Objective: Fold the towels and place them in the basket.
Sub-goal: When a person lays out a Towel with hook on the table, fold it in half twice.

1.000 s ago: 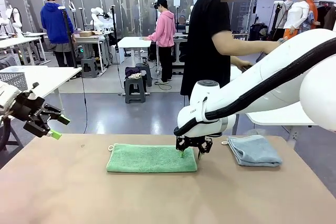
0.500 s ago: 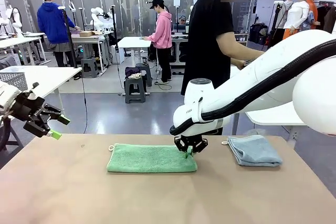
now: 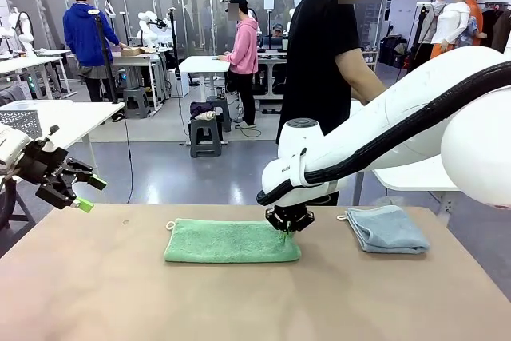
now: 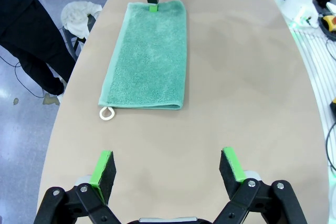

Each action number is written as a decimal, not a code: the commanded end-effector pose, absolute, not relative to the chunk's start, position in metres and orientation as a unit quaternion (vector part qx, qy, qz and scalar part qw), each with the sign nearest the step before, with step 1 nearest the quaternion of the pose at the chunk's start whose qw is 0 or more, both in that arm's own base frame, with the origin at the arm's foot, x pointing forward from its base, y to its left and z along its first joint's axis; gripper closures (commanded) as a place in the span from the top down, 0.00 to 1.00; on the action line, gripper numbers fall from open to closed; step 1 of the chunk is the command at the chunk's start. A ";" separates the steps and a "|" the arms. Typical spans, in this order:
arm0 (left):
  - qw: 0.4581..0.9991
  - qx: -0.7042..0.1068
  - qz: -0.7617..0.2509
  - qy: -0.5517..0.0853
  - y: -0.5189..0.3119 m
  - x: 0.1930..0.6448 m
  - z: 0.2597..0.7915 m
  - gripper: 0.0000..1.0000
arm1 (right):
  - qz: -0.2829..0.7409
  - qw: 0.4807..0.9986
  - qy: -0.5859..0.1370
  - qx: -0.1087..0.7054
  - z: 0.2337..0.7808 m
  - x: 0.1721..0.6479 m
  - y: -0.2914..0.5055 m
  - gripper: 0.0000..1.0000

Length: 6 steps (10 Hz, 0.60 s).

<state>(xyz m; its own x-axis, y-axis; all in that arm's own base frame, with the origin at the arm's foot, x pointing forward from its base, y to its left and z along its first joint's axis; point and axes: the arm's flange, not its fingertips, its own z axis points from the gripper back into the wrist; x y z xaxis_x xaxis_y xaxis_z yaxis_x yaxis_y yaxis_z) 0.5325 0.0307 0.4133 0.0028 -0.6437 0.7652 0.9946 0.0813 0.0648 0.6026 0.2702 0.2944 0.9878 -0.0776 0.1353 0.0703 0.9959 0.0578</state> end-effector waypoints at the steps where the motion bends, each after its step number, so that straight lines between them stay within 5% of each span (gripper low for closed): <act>1: 0.655 -0.264 -0.625 -0.331 0.030 0.533 0.414 1.00 | -0.031 0.997 -0.067 0.002 0.283 0.606 0.242 0.00; 6: 0.655 -0.264 -0.625 -0.331 0.030 0.533 0.414 1.00 | -0.031 0.997 -0.077 -0.010 0.293 0.599 0.185 0.00</act>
